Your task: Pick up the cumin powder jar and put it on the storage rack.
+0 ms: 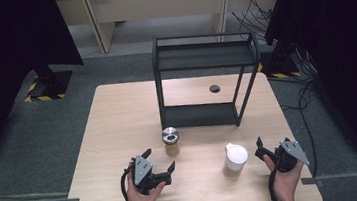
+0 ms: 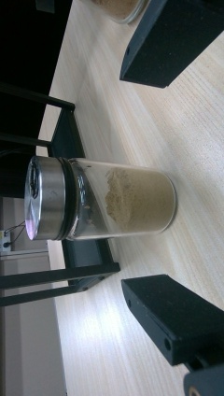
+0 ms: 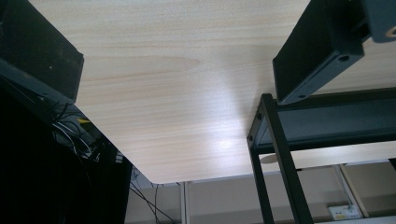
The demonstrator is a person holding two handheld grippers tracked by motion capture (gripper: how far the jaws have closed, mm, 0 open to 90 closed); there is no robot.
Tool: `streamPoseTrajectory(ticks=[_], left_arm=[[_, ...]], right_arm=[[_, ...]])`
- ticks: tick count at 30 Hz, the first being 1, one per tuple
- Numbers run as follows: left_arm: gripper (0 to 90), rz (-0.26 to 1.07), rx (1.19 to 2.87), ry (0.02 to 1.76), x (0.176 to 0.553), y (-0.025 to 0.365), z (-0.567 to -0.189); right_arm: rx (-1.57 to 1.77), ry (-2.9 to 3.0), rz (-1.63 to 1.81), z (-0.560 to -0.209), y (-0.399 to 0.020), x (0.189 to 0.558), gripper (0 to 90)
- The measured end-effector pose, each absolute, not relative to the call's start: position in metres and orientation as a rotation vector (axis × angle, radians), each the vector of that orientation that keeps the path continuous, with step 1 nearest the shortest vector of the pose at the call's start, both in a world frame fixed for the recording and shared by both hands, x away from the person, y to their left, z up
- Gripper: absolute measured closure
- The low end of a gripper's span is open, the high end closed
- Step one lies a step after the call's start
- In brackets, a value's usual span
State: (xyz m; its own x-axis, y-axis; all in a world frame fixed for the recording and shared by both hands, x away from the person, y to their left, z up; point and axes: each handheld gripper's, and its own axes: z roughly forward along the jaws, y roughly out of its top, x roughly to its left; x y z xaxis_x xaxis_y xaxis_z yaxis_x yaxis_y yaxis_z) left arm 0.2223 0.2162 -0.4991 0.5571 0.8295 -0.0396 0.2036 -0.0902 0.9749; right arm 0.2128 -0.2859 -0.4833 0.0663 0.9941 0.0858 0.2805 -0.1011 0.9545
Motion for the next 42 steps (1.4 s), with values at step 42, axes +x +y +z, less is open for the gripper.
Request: streamPoseTrajectory(ticks=[42], left_arm=[[4.7, 0.635, 1.663, 0.962, 0.28, 0.181, -0.487]], right_arm=[[1.518, 1.337, 1.092, -0.483, -0.287, 0.216, 1.9]])
